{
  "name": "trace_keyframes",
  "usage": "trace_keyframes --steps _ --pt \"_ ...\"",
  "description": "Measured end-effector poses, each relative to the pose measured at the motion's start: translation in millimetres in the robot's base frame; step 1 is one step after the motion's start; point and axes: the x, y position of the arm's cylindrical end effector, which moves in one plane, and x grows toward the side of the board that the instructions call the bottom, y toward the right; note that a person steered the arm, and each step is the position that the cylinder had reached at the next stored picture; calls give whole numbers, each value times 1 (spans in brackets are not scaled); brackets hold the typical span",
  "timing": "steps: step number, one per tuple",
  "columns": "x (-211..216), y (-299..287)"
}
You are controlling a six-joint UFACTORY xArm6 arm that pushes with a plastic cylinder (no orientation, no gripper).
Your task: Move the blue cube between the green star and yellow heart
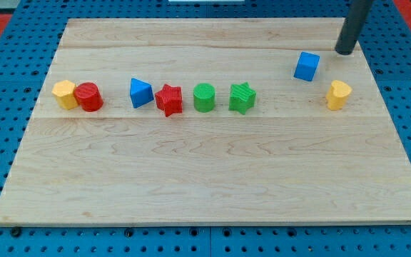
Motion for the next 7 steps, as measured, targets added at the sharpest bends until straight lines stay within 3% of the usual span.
trace_keyframes --steps 4,5,7 --pt "21 -148" --pt "10 -136" --pt "23 -40"
